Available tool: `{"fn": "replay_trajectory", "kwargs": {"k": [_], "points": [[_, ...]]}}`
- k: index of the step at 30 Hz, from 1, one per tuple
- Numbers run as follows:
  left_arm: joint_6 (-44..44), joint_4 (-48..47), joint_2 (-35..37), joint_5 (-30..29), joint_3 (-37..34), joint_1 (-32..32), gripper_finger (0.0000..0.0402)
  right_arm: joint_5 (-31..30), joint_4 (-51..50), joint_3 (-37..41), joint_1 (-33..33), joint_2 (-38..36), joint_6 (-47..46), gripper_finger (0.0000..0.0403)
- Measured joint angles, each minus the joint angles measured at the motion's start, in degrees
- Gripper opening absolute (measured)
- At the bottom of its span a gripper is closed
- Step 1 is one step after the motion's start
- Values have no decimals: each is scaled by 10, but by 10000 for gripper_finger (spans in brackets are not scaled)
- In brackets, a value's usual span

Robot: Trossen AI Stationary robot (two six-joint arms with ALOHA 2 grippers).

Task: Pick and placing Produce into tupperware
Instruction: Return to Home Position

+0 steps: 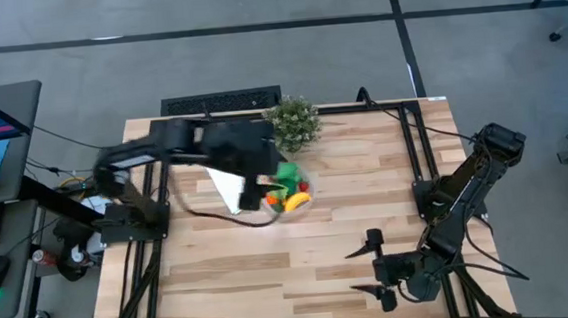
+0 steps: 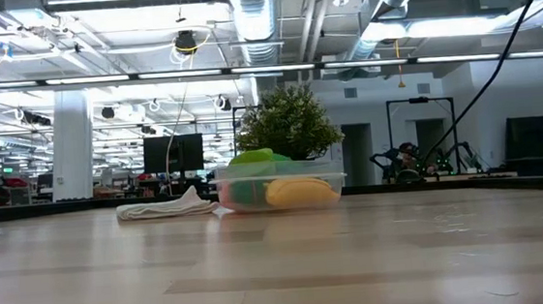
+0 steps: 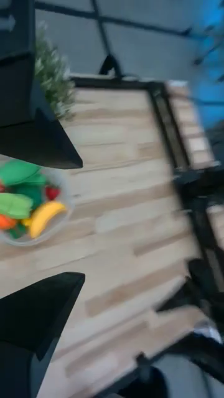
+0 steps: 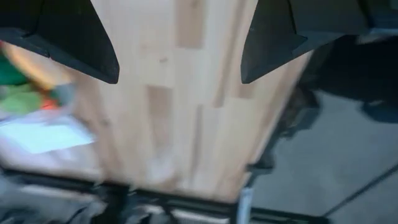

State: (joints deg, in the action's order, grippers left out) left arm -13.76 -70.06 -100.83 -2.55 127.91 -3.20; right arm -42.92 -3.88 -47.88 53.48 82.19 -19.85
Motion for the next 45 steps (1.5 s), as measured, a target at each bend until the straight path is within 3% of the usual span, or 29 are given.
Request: {"fn": "replay_trajectory", "kwargs": {"k": [5, 9, 15, 24, 30, 36, 45], "points": [[0, 119, 120, -20, -134, 0, 277, -67, 0, 0, 0, 0, 37, 328], [0, 227, 228, -57, -289, 0, 277, -121, 0, 0, 0, 0, 57, 328], [0, 386, 385, -64, -516, 0, 277, -189, 14, 0, 0, 0, 84, 328], [26, 570, 584, -44, -790, -5, 277, -205, 77, 0, -18, -17, 197, 328], [39, 623, 676, -42, -887, -14, 277, -178, 40, 0, -63, -54, 203, 328], [45, 628, 718, -41, -927, -14, 277, -76, 51, 44, -135, -135, 222, 328], [45, 642, 728, -47, -975, -14, 277, 40, 248, 237, -238, -316, 306, 328]]}}
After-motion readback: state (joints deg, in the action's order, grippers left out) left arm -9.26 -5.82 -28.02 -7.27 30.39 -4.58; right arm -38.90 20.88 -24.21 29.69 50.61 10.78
